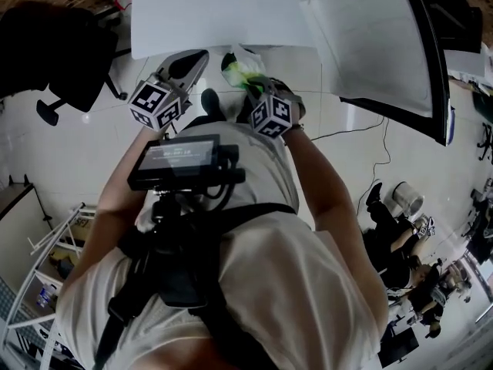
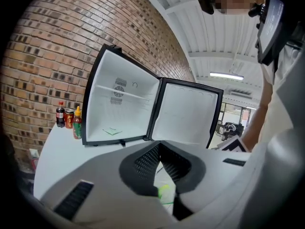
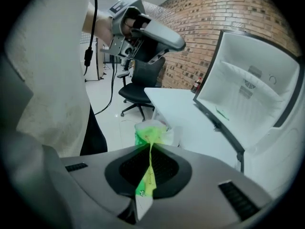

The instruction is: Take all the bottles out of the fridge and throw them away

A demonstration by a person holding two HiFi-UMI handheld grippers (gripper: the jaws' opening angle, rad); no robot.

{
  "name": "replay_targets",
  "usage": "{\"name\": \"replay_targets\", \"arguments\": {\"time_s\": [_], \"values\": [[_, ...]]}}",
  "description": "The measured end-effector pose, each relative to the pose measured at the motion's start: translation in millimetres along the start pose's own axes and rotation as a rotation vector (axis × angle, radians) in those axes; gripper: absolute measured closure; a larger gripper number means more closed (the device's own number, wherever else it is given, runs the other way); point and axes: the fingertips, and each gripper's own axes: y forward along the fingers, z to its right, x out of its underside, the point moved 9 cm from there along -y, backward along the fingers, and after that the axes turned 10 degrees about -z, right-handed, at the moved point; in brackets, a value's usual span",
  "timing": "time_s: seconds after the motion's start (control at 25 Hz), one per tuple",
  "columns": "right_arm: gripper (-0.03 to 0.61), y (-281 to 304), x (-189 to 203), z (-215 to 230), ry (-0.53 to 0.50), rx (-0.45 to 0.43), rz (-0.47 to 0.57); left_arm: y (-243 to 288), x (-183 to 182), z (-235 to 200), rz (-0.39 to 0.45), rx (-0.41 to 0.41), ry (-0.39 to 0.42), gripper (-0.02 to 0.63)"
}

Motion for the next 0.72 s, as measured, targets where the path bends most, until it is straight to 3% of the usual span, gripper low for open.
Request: {"name": "replay_targets", "arguments": {"time_s": [0.48, 0.72], "values": [[0.575, 73, 13, 6, -0.060, -0.142, -0.093, -13, 8, 11, -0.019, -0.073, -0.034, 0.603], [0.575, 103, 12, 19, -0.114, -0.185, -0.123, -21, 18, 12, -0.018, -0.135, -0.093, 0.603]]}}
